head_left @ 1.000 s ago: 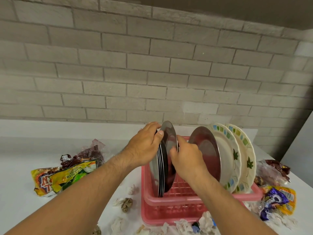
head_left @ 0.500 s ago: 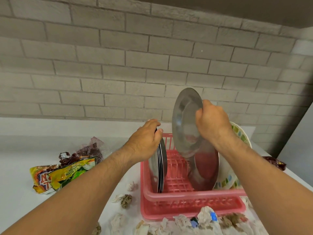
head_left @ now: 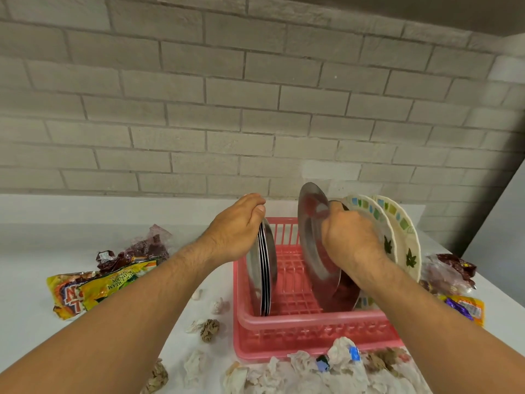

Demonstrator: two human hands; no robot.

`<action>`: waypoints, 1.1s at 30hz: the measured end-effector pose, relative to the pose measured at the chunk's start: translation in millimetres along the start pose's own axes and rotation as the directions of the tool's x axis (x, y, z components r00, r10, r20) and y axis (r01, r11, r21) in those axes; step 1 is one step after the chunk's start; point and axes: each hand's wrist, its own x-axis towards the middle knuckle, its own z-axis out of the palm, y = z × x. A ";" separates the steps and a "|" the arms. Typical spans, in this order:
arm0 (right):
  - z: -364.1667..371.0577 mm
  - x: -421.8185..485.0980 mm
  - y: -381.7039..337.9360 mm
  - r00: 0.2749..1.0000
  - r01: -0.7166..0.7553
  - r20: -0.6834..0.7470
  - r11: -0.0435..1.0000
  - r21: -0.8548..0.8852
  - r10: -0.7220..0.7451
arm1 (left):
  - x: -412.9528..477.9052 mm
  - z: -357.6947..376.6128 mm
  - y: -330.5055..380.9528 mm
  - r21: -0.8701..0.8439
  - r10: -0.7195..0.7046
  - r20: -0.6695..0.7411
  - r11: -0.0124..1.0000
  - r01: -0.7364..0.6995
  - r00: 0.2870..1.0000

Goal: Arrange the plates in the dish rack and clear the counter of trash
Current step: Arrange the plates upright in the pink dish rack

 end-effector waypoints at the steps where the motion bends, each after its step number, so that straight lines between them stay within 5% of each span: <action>1: 1.3 -0.8 -1.4 1.000 -0.010 0.005 1.000 0.007 0.010 | 0.5 -0.3 -0.5 -0.002 -0.006 0.002 1.000 0.006 1.000; 5: 5.8 -6.1 -2.2 0.995 -0.098 0.040 0.978 0.185 0.092 | 1.3 -1.4 -0.4 -0.002 -0.009 0.000 1.000 0.009 1.000; 11: 19.2 -9.6 -2.2 0.997 -0.057 0.056 0.997 0.056 0.054 | 1.1 -2.2 0.6 0.011 -0.002 0.002 1.000 0.002 1.000; 16: 22.0 -17.1 0.6 1.000 -0.021 0.018 0.976 0.215 0.017 | 1.8 -1.7 1.3 0.013 0.005 -0.008 1.000 -0.005 1.000; 23: 10.0 -19.2 -1.8 0.994 -0.042 0.102 0.996 0.085 0.033 | 1.3 -1.2 0.3 0.012 0.007 -0.012 1.000 -0.007 1.000; 33: -6.5 -21.2 17.0 1.000 -0.012 0.015 1.000 0.027 0.012 | -0.7 -3.0 -5.1 -0.097 -0.012 -0.017 0.995 0.011 1.000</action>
